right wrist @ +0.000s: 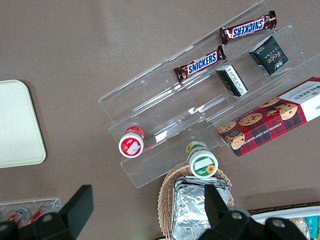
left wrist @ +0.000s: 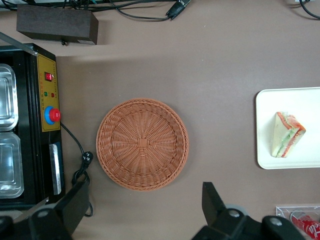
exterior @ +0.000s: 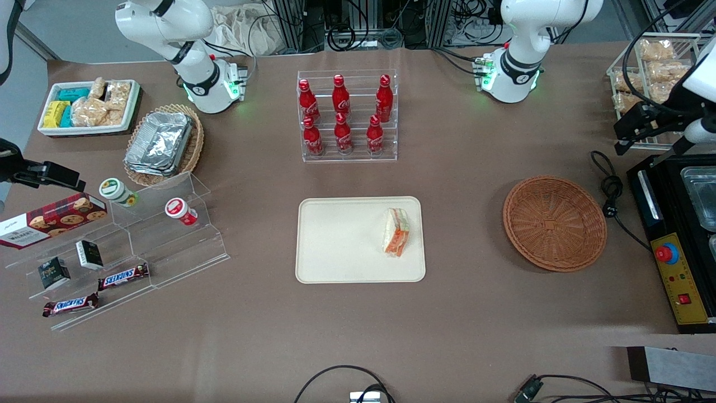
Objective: Place sandwich from basket to tray
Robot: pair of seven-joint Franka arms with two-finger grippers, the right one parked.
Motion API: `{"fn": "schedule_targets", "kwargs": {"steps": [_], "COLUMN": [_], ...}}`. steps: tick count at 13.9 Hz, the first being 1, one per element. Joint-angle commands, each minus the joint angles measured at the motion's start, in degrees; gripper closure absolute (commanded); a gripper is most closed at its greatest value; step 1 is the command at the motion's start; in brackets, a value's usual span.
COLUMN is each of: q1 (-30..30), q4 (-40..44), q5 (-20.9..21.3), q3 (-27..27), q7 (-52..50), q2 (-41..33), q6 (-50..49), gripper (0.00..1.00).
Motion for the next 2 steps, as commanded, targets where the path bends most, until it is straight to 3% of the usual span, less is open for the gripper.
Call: {"fn": "schedule_targets", "kwargs": {"steps": [1,2], "q1": [-0.7,-0.7], "q4": [0.5,0.5], "q5": [-1.0,-1.0], "q3": [0.8,0.8], "q7": [1.1,1.1], "q2": [-0.5,-0.4], "q6": [-1.2,-1.2], "gripper": [0.0,0.0]}}
